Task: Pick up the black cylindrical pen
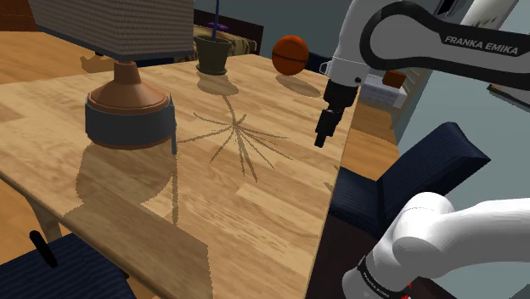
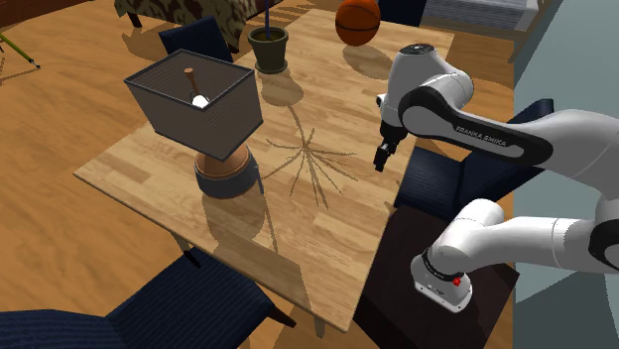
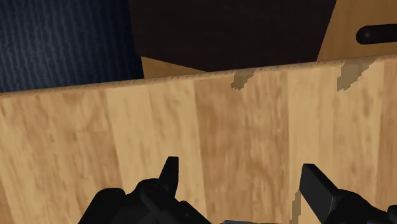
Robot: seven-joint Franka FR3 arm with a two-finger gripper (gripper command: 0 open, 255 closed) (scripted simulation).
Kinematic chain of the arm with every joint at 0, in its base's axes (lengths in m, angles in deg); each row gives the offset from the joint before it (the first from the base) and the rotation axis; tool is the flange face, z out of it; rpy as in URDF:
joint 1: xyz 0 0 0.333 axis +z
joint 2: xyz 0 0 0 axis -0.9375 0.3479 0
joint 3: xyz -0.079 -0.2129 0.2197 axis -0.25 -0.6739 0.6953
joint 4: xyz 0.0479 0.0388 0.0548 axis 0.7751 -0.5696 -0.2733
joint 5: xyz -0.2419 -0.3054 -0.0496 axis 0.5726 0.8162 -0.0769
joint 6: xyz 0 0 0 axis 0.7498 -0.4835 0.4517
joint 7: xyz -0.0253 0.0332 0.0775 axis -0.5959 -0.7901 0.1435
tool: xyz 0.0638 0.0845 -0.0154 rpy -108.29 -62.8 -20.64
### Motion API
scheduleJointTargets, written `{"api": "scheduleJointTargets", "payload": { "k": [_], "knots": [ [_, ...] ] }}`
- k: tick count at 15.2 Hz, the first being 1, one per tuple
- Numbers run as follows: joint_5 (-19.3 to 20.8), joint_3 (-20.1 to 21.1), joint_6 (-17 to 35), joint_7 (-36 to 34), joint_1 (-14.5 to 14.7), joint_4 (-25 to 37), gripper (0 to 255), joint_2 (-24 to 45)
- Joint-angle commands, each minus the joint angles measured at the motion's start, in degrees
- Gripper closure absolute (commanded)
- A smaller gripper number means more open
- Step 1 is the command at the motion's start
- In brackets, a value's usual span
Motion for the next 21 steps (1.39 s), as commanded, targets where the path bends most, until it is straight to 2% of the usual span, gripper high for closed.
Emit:
{"api": "scheduleJointTargets", "payload": {
  "k": [1,11,21],
  "knots": [
    [0.0,0.0,0.0,0.0,0.0,0.0,0,0.0],
    [-6.88,-0.36,16.27,11.52,7.28,5.61,0,12.16],
    [-15.19,-0.06,26.78,24.66,14.58,15.23,0,23.31]
  ]
}}
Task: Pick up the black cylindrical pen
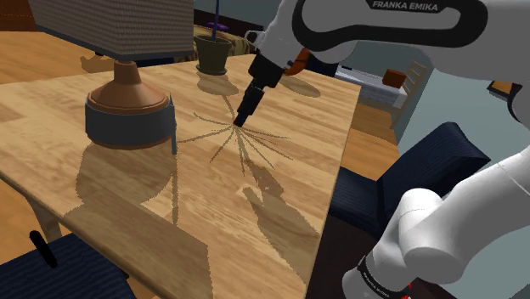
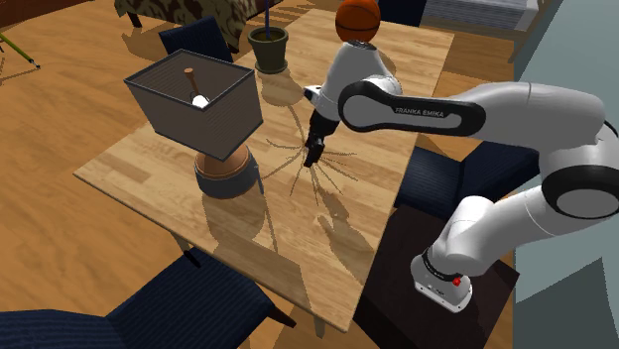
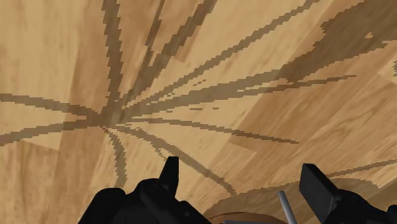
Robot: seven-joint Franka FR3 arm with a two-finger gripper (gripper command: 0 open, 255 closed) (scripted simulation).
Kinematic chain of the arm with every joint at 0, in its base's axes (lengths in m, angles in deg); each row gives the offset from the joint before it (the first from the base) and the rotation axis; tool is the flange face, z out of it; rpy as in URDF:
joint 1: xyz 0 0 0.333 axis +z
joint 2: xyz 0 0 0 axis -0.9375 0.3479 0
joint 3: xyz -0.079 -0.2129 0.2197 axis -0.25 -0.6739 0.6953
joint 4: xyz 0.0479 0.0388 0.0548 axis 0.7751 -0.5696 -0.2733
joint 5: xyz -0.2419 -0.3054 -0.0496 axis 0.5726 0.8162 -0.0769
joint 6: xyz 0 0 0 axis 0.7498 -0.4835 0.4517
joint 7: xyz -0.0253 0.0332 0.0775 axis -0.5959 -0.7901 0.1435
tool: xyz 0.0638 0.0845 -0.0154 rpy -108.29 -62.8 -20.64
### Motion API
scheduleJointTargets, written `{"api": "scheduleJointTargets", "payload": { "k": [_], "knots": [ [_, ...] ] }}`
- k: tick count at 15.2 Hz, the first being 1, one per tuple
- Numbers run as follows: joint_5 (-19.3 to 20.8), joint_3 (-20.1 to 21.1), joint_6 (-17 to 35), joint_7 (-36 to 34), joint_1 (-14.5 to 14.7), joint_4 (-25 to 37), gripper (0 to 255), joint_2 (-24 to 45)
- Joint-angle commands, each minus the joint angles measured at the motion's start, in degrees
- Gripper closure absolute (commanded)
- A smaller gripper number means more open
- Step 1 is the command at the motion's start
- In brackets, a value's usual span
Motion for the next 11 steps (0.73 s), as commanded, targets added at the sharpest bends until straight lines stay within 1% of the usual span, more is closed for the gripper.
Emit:
{"api": "scheduleJointTargets", "payload": {
  "k": [1,6,11],
  "knots": [
    [-1.84,0.26,1.81,2.75,1.5,2.14,0,2.1],
    [-6.31,0.79,4.71,9.67,4.8,8.02,0,6.83],
    [-10.73,1.61,6.43,16.57,7.77,14.24,0,10.99]
  ]
}}
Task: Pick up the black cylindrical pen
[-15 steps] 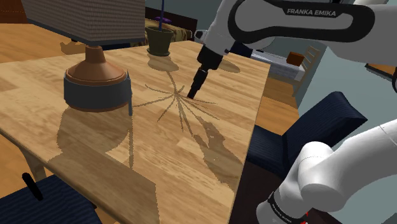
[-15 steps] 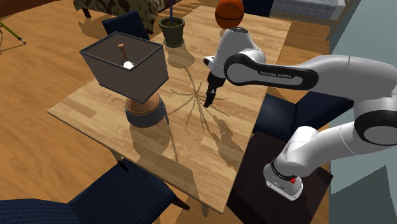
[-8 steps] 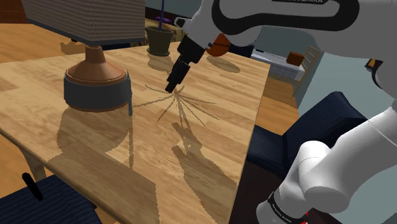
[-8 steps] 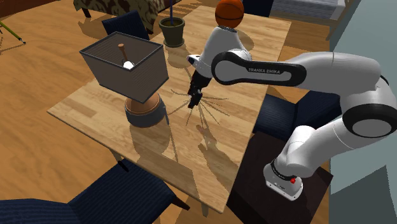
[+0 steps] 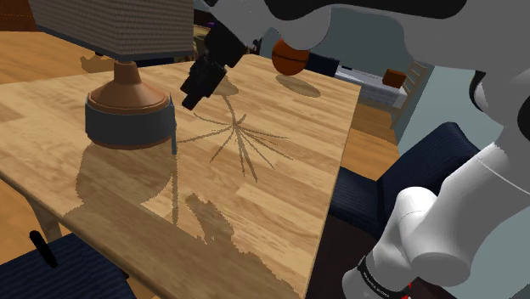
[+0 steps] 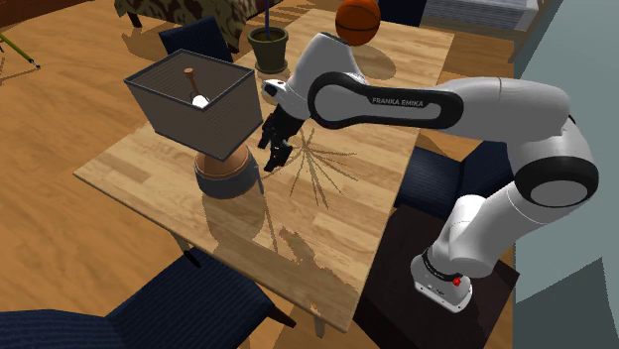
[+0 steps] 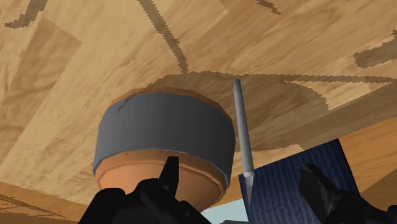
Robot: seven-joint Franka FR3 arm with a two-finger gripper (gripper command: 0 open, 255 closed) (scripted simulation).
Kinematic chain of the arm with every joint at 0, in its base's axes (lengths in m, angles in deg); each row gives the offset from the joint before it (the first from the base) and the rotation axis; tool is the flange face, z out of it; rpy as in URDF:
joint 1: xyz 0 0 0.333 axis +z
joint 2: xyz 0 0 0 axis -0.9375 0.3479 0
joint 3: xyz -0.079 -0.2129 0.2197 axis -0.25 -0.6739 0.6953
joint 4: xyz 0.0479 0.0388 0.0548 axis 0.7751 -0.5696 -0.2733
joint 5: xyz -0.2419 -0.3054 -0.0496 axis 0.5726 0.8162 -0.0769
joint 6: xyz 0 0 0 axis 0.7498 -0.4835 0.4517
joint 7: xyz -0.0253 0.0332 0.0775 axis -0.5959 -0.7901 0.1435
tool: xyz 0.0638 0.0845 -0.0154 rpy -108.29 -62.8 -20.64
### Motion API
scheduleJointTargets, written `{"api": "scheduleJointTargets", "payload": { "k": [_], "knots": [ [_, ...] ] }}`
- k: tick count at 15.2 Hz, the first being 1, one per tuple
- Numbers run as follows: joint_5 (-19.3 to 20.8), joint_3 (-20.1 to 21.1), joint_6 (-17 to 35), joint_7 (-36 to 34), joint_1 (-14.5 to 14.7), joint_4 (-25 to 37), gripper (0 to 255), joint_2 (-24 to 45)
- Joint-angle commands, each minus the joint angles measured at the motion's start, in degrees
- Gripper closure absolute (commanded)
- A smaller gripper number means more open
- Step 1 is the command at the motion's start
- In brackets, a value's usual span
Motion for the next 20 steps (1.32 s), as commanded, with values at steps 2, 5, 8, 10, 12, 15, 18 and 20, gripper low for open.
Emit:
{"api": "scheduleJointTargets", "payload": {
  "k": [2,5,8,10,12,15,18,20],
  "knots": [
    [-2.65,0.58,0.68,4.26,1.65,4.24,0,2.69],
    [-3.29,0.69,2.08,5.33,1.85,2.9,0,2.7],
    [-3.97,0.76,4.09,6.45,1.99,0.53,0,2.54],
    [-4.6,0.81,5.8,7.44,2.13,-1.4,0,2.49],
    [-4.6,0.8,5.8,7.44,2.14,-1.4,0,2.48],
    [-4.64,0.76,5.78,7.53,2.11,-1.65,255,2.25],
    [-4.72,0.75,5.93,7.64,2.12,-2.03,255,2.04],
    [-4.74,0.76,5.97,7.66,2.13,-2.13,255,1.99]
  ]
}}
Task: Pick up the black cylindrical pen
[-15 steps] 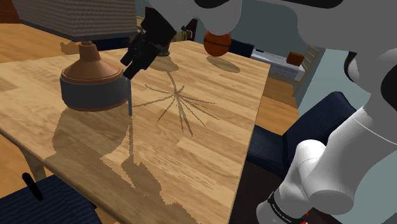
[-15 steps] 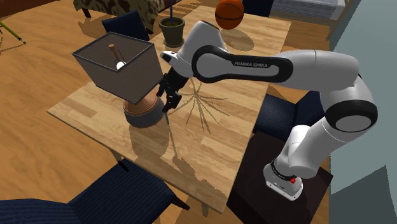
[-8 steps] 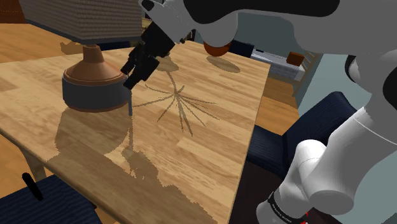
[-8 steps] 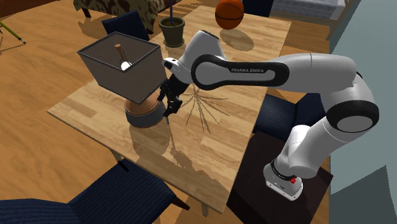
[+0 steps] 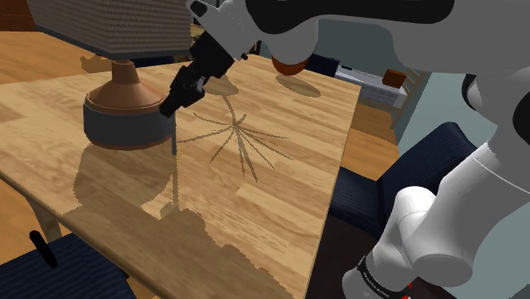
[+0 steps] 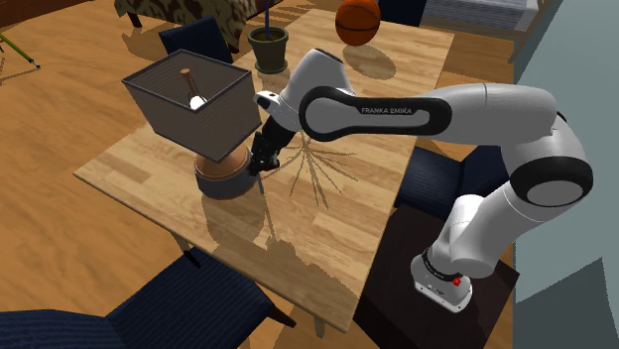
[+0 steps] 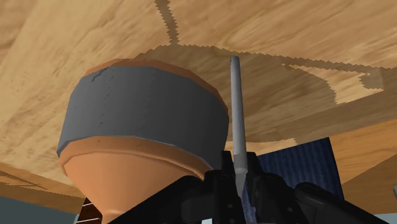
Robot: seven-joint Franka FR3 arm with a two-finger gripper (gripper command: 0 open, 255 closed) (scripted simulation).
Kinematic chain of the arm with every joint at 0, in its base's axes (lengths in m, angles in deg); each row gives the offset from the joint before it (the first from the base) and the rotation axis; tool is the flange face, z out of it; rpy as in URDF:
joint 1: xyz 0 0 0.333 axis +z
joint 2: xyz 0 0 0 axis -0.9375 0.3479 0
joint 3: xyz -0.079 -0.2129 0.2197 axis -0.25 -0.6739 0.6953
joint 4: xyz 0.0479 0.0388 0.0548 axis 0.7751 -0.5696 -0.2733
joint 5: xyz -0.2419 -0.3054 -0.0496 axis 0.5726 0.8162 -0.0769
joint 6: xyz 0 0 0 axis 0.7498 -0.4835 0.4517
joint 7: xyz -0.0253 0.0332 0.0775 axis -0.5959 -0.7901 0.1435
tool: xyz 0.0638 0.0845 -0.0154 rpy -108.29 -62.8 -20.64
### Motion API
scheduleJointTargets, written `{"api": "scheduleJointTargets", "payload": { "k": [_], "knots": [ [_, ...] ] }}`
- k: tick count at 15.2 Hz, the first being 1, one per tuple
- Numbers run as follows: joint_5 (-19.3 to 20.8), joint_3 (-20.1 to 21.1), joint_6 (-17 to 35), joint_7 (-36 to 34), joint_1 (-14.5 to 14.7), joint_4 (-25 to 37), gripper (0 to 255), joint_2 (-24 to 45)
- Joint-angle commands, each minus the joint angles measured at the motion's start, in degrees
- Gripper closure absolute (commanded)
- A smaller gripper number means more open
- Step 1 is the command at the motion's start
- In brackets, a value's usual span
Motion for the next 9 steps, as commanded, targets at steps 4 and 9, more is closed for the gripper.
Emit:
{"api": "scheduleJointTargets", "payload": {
  "k": [4,9],
  "knots": [
    [0.66,0.05,-1.62,-0.97,-0.04,2.02,255,0.66],
    [1.79,-0.07,-4.98,-2.84,-0.27,6.0,255,0.96]
  ]
}}
